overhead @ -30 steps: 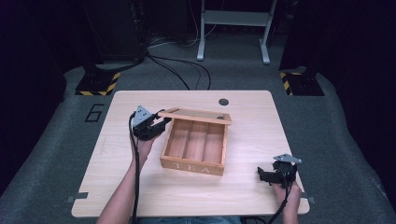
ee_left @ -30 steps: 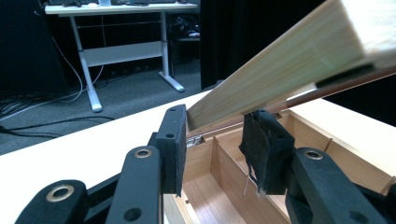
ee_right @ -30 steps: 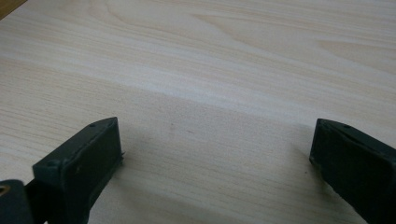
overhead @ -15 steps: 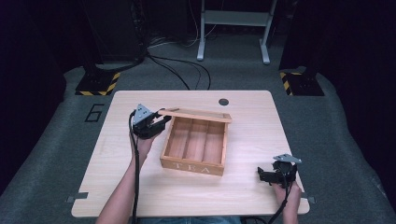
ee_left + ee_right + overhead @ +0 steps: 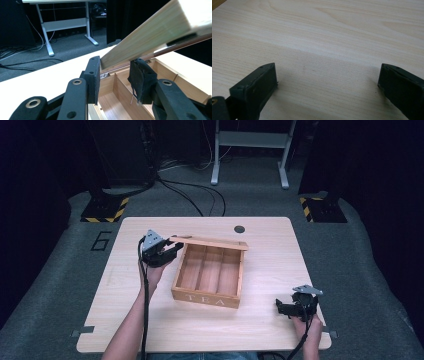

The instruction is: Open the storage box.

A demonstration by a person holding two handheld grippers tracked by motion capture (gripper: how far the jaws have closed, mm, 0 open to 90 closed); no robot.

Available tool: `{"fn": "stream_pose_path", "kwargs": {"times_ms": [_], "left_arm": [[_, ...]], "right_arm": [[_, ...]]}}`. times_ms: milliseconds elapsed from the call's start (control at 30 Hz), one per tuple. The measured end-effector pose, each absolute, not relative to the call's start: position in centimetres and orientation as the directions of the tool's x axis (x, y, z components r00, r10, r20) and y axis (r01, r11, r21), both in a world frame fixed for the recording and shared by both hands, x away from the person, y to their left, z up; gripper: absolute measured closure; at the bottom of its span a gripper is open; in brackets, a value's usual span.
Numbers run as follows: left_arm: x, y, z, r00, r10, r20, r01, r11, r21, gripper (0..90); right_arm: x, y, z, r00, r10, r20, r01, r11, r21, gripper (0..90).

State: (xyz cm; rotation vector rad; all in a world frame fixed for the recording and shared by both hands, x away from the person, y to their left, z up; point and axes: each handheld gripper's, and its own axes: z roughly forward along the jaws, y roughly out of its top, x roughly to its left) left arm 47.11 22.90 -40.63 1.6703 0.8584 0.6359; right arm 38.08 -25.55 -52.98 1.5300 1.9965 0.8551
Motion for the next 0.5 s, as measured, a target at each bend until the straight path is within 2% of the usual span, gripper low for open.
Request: {"fn": "stream_pose_path", "kwargs": {"times_ms": [500], "left_arm": [[47.10, 22.91, -40.61, 0.593, 0.805, -0.016, 0.218, -0.141, 0.966, 61.1]], "right_arm": [[38.09, -25.56, -52.98, -0.261, 0.965, -0.001, 0.666, 0.180, 0.724, 1.7]]}}
